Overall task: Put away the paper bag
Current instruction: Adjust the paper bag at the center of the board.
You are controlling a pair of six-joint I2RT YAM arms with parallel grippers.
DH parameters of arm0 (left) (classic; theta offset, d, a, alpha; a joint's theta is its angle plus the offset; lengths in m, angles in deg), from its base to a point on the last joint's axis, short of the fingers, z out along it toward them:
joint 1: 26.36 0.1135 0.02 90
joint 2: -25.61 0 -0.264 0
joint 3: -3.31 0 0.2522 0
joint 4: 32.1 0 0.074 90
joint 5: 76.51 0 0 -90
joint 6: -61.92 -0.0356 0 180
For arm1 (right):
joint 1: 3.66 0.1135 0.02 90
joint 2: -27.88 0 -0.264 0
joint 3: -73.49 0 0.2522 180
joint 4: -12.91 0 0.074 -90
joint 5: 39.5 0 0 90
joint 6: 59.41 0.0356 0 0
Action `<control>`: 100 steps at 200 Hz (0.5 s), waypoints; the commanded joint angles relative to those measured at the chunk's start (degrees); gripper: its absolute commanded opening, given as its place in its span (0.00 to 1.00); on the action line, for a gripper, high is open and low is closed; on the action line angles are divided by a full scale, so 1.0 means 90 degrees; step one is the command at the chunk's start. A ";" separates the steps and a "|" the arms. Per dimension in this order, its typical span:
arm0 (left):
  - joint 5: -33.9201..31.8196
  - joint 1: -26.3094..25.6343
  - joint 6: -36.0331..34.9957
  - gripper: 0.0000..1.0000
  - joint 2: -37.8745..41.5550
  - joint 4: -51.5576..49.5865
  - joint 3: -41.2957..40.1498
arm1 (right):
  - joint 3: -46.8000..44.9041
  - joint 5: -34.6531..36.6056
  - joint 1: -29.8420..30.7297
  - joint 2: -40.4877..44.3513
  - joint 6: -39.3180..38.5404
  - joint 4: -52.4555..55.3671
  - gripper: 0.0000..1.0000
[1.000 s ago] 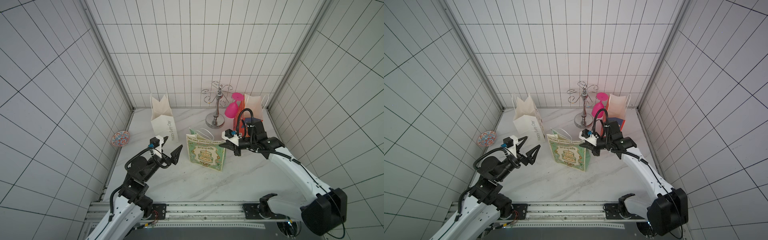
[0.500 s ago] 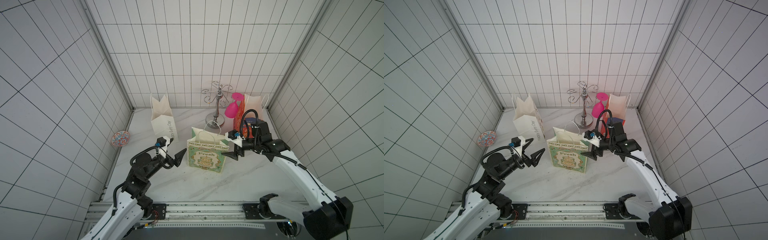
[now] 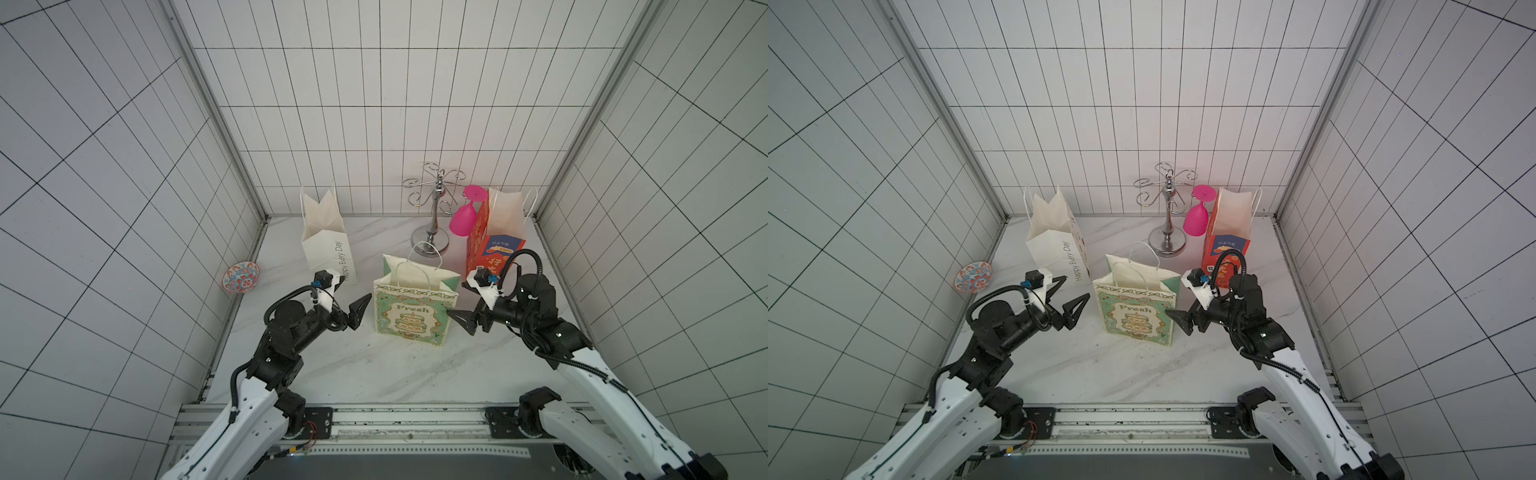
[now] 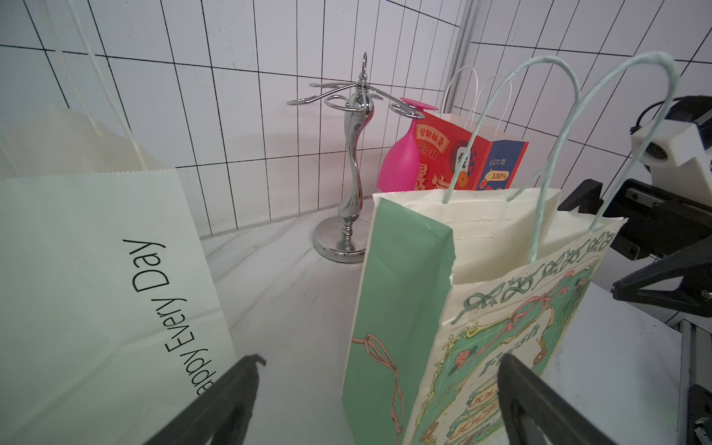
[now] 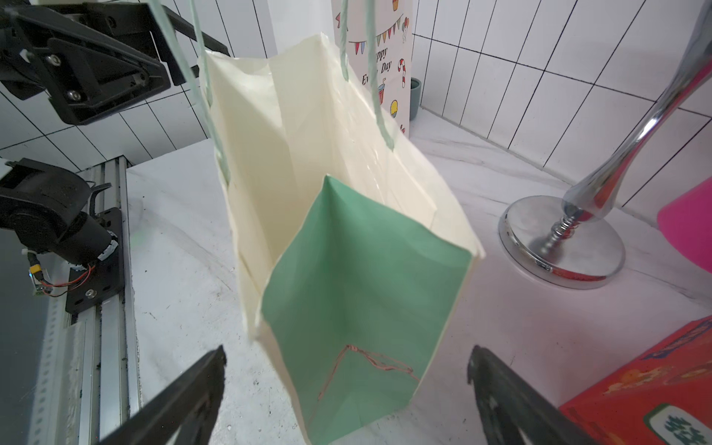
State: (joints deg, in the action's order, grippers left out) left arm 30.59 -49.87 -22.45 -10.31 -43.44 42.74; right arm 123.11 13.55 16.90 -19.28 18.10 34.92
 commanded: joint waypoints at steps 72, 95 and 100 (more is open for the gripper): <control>0.0133 0.0034 -0.0078 0.97 -0.0023 -0.0121 0.0333 | -0.0479 0.0459 0.0426 0.0115 0.0076 -0.0409 0.67; 0.0017 0.0034 -0.0043 0.97 0.0007 -0.0132 0.0302 | -0.0452 0.1113 0.0494 0.0583 0.0278 0.0000 0.74; -0.0001 0.0044 -0.0025 0.97 0.0012 -0.0137 0.0295 | -0.0442 0.1154 0.0506 0.0668 0.0375 0.0055 0.74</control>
State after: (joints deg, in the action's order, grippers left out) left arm 31.44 -49.87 -22.49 -10.86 -43.93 44.18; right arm 121.12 19.23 20.57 -17.05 19.24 32.08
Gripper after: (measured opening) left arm 0.975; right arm 0.732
